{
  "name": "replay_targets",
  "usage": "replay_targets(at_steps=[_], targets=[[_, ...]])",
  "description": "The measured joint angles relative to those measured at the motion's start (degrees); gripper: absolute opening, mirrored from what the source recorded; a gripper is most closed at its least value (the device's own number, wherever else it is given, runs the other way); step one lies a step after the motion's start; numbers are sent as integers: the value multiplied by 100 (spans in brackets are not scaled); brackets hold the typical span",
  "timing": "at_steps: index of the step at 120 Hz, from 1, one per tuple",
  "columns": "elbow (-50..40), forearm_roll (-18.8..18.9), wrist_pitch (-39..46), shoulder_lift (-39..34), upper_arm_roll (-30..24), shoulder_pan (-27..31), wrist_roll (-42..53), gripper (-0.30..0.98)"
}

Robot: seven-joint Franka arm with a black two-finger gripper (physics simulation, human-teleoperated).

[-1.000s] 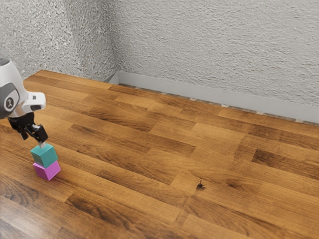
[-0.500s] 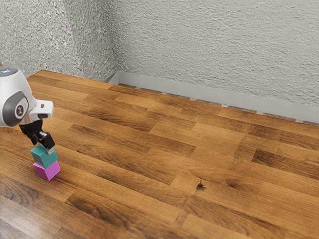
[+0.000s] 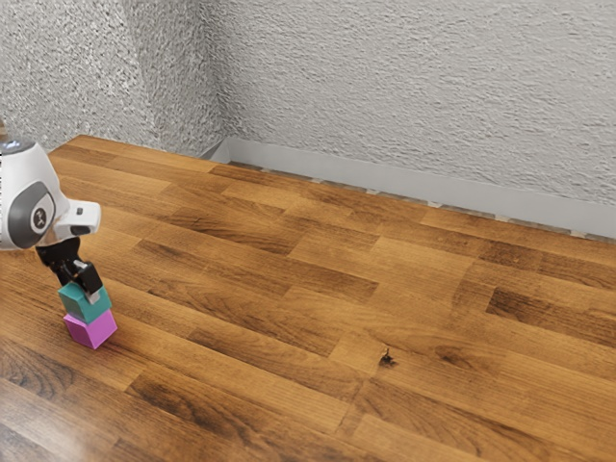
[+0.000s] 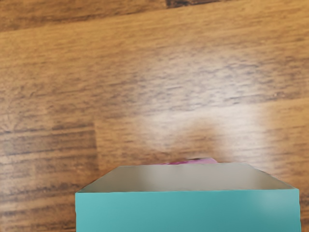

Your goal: Pick up the blue block with one arm, and put the blue block on the table with one arm

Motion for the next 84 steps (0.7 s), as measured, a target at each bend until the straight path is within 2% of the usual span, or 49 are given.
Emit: replay_targets(at_steps=[14, 31, 40, 72, 84], targets=[[59, -83, 7, 97, 2, -5, 43, 61], [59, -200, 64, 130, 8, -41, 83, 45], [59, -224, 93, 131, 11, -43, 89, 40], [218, -235, 77, 94, 11, -35, 15, 30], [474, -221, -95, 174, -174, -16, -87, 28]])
